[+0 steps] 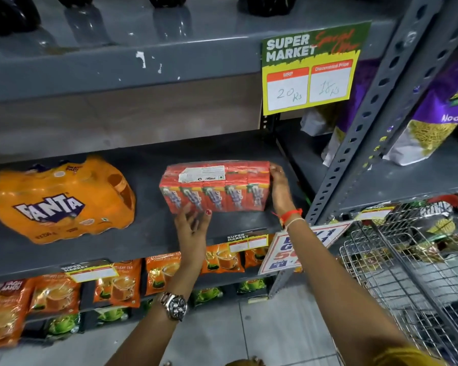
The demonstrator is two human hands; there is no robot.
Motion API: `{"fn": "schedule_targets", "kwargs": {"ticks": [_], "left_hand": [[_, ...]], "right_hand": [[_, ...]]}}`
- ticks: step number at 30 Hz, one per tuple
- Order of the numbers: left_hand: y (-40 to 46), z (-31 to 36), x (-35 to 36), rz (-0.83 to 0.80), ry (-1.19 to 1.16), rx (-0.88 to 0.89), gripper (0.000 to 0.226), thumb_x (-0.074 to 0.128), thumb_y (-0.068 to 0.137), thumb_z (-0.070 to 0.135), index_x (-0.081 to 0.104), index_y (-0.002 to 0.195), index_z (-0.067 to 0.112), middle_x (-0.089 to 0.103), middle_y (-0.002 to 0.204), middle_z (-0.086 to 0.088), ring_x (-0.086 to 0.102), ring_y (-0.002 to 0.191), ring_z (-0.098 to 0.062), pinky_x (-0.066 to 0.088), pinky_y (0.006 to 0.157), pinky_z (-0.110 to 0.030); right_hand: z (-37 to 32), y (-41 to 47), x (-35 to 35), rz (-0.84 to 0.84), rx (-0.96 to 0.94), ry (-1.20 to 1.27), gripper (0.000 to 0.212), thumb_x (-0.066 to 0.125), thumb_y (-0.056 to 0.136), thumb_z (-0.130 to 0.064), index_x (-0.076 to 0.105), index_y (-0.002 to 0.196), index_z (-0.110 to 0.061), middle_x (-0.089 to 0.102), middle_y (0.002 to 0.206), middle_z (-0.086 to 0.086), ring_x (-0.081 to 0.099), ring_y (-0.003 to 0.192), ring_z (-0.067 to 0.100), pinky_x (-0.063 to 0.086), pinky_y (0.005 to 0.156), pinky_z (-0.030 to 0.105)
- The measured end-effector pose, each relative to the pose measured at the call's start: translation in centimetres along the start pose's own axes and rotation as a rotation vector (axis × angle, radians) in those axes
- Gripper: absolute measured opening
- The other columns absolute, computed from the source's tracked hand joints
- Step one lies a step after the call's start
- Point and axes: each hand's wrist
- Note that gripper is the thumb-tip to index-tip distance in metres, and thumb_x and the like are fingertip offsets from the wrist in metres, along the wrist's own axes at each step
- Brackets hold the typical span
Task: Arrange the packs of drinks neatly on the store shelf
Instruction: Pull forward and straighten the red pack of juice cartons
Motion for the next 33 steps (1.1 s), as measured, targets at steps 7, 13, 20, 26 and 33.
{"fn": "schedule_targets", "kwargs": {"ticks": [7, 13, 20, 26, 33], "left_hand": [[7.7, 3.2, 0.9, -0.396, 0.112, -0.197, 0.048, 0.044, 0.085, 0.058, 0.053, 0.124, 0.031, 0.057, 0.130, 0.005, 0.054, 0.114, -0.002, 0.032, 0.108, -0.037], [12.6, 5.8, -0.4, -0.302, 0.252, -0.131, 0.023, 0.056, 0.090, 0.024, 0.071, 0.089, 0.006, 0.068, 0.057, 0.013, 0.061, 0.056, 0.000, 0.050, 0.067, -0.017], [6.0, 4.4, -2.8, 0.267, 0.060, 0.129, 0.026, 0.052, 0.091, 0.016, 0.057, 0.113, 0.003, 0.060, 0.106, 0.000, 0.056, 0.090, -0.002, 0.041, 0.073, 0.000], [0.9, 2.4, -0.9, 0.152, -0.057, -0.030, 0.027, 0.038, 0.095, 0.038, 0.048, 0.116, 0.024, 0.056, 0.097, 0.022, 0.056, 0.086, 0.009, 0.040, 0.067, -0.003], [4.8, 2.2, -3.0, -0.073, -0.067, -0.139, 0.042, 0.035, 0.090, 0.052, 0.054, 0.111, 0.022, 0.060, 0.109, 0.003, 0.056, 0.100, -0.008, 0.042, 0.096, -0.030]], "right_hand": [[4.7, -10.0, 3.4, 0.291, 0.012, -0.401, 0.020, 0.044, 0.094, -0.011, 0.052, 0.082, 0.004, 0.051, 0.084, 0.013, 0.053, 0.082, 0.032, 0.042, 0.097, 0.046], [6.6, -14.2, 9.8, -0.054, -0.433, -0.434, 0.035, 0.045, 0.089, -0.011, 0.046, 0.124, -0.016, 0.050, 0.120, 0.006, 0.049, 0.113, 0.018, 0.041, 0.104, 0.028], [3.0, -7.2, 6.6, 0.261, -0.403, -0.206, 0.021, 0.045, 0.090, -0.016, 0.057, 0.108, -0.018, 0.062, 0.105, 0.002, 0.058, 0.102, 0.007, 0.048, 0.090, 0.034], [-0.9, 2.7, 3.2, 0.305, -0.166, -0.339, 0.052, 0.053, 0.090, -0.027, 0.044, 0.135, -0.005, 0.049, 0.138, 0.015, 0.046, 0.128, 0.027, 0.034, 0.111, 0.035], [-0.5, 2.9, 1.7, 0.235, -0.017, -0.214, 0.029, 0.061, 0.082, -0.035, 0.057, 0.102, -0.014, 0.067, 0.112, 0.012, 0.061, 0.094, 0.019, 0.049, 0.090, 0.036]]}}
Point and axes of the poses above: each hand's wrist, its own y-axis towards the middle knuckle, its own x-axis out of the palm, z = x × y
